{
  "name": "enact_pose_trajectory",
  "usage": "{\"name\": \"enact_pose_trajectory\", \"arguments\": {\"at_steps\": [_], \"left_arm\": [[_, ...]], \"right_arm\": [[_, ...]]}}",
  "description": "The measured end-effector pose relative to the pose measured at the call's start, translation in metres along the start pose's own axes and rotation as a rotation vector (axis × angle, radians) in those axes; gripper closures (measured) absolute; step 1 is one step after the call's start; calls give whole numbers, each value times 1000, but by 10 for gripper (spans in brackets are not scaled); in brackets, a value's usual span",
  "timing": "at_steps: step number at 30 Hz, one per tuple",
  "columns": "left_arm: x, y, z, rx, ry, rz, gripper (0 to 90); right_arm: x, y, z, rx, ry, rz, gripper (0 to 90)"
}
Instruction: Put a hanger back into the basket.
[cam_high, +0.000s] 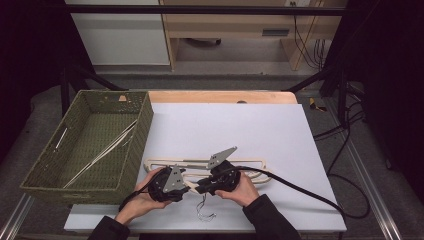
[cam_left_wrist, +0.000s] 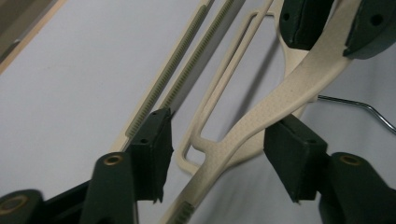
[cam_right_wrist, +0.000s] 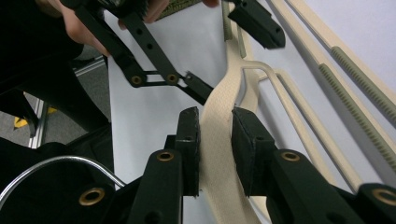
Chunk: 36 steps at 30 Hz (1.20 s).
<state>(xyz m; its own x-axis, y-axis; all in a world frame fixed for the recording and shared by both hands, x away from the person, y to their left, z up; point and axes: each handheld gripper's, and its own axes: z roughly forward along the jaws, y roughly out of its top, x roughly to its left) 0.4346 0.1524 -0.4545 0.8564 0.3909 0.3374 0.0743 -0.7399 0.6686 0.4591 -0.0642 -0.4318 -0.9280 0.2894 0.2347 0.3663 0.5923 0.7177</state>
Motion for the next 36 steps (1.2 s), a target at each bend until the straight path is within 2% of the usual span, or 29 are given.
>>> {"name": "enact_pose_trajectory", "arguments": {"at_steps": [4,8,10,14,17,20,21,22,23,24,29,30,32,35,36], "left_arm": [[-1,1,4,11,8,25,513],[-2,1,6,25,-4,46,606],[-2,1,5,43,2,78,624],[-3,1,5,30,13,84,661],[-3,2,4,37,16,102,676],[-2,3,2,56,16,121,679],[-3,3,3,38,16,98,680],[-1,4,2,52,18,117,684],[0,4,2,41,10,100,694],[1,5,1,44,12,103,696],[6,13,-1,58,-4,82,724],[7,14,-1,59,-6,79,730],[9,16,-1,69,-13,79,736],[14,21,0,86,-22,74,740],[14,21,0,86,-22,74,747]], "right_arm": [[1,1,-2,-1,-3,-2,730],[2,1,-2,3,-3,2,729],[2,0,-2,5,-2,4,729],[2,1,-4,-7,-5,3,718],[4,3,-12,-35,-24,-11,667],[4,3,-28,-90,-81,-14,599],[3,2,-33,-111,-99,-7,570],[2,1,-40,-137,-127,11,536],[0,0,-45,-161,-151,13,516],[-2,-3,-56,-195,-195,24,483],[-6,-22,-96,-334,-341,78,358],[-6,-28,-105,-351,-378,88,345],[-6,-39,-116,-366,-413,102,315],[-5,-60,-130,-384,-451,141,256],[-5,-60,-130,-384,-451,141,256]]}}
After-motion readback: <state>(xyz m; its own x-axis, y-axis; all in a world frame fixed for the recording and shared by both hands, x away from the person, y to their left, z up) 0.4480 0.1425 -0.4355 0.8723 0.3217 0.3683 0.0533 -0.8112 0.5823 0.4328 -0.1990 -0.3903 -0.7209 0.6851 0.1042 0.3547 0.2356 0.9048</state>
